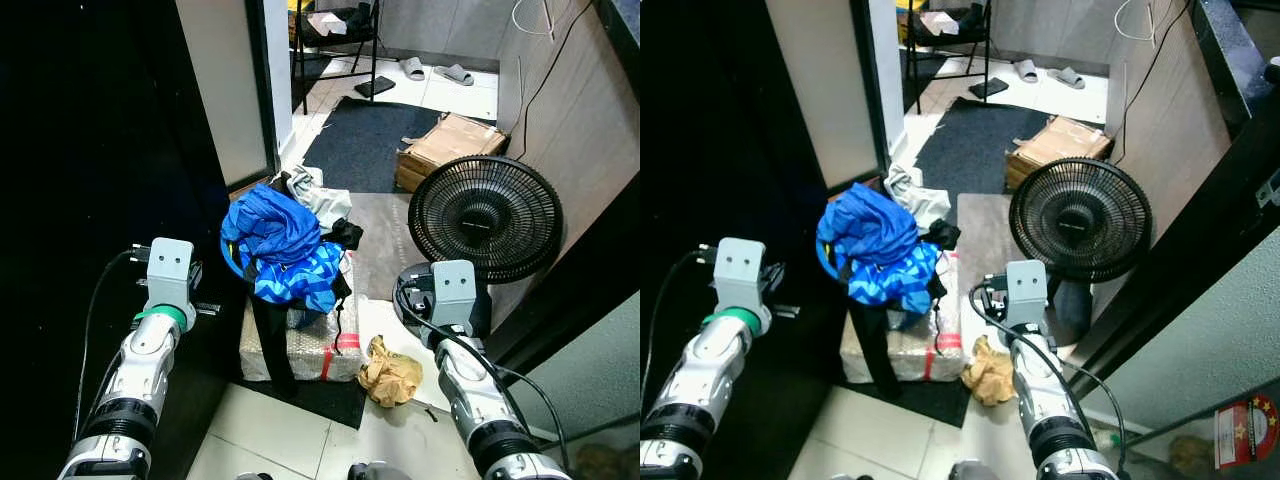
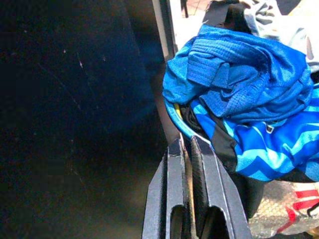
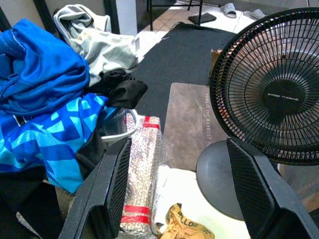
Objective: Clothes washing
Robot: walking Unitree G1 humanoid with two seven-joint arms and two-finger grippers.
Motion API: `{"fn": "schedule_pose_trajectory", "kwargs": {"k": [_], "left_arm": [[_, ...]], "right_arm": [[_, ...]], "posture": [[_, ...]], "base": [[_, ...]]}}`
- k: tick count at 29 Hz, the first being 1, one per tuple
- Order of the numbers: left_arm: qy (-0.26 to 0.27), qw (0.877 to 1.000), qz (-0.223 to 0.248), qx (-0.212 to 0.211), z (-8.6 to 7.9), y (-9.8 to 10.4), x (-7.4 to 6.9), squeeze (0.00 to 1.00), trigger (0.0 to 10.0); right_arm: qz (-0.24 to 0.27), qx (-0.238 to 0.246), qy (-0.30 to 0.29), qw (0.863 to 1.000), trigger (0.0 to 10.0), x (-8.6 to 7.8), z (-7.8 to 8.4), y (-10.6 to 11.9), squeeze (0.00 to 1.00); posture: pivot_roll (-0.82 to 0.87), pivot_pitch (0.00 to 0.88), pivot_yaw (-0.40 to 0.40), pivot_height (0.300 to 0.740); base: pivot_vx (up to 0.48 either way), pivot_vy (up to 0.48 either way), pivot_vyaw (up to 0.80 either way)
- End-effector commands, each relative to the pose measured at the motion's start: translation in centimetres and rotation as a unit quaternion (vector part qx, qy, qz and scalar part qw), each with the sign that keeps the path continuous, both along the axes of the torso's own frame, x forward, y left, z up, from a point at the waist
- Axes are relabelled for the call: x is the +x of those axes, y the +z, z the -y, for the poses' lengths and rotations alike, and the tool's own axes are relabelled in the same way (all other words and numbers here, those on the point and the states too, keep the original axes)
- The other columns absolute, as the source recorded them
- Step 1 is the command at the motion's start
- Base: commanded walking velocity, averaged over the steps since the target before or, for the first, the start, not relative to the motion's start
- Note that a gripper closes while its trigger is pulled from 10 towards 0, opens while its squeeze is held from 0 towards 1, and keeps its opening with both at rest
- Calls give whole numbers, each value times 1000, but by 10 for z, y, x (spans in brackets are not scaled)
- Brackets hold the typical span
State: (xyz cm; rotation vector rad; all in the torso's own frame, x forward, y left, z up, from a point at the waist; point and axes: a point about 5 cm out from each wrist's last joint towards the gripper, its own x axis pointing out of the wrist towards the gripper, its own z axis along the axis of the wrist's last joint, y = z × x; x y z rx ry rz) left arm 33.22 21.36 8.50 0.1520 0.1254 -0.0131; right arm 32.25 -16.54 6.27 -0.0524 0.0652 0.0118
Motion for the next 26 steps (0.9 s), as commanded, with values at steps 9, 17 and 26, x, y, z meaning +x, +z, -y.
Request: {"fn": "schedule_pose_trajectory", "kwargs": {"k": [9, 17, 26], "left_arm": [[8, 1000, -7, 3, -5, -4, -2, 0, 10000], [19, 1000, -3, 2, -9, -2, -2, 0, 10000], [21, 1000, 0, 1, -8, -2, -3, 0, 10000]], "right_arm": [[-3, 11, -2, 1000, 10000, -1, -3, 0, 0], [-4, 11, 4, 1000, 10000, 0, -6, 0, 0], [-6, 13, 7, 1000, 10000, 2, -6, 2, 0]], "posture": [[-110, 61, 93, 740], [-86, 67, 86, 740], [-27, 66, 69, 740]], "base": [[0, 0, 0], [0, 0, 0], [0, 0, 0]]}}
